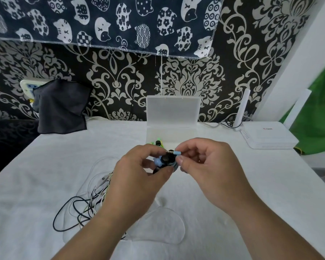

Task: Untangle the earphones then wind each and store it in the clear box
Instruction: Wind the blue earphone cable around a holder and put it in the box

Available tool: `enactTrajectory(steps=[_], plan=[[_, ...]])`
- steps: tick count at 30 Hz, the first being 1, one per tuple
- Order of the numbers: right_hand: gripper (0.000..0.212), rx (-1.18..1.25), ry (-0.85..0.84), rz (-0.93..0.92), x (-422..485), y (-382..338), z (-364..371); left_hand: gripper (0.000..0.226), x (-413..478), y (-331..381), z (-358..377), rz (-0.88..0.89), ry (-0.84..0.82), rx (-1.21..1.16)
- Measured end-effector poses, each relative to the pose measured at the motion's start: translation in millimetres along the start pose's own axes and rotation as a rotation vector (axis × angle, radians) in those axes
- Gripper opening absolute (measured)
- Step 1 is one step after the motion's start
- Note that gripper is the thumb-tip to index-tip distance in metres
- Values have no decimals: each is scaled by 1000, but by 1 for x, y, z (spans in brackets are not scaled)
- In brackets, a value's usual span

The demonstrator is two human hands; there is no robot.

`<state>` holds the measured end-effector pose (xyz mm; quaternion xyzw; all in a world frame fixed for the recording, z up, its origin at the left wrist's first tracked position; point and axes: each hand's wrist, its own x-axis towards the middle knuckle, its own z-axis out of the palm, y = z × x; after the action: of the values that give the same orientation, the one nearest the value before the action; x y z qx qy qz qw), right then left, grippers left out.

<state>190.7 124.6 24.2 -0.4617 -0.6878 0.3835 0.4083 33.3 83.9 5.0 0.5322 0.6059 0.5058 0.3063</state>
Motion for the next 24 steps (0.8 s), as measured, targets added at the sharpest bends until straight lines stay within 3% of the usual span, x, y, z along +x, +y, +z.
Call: enactTrajectory(steps=[6, 18, 24], plan=[[20, -33, 66, -39, -2, -4, 1, 21, -3, 3, 4, -1, 49, -15], [18, 137, 89, 19, -2, -7, 1, 24, -6, 5, 8, -34, 59, -49], [12, 257, 183, 185, -2, -7, 5, 27, -6, 8, 7, 7, 34, -34]])
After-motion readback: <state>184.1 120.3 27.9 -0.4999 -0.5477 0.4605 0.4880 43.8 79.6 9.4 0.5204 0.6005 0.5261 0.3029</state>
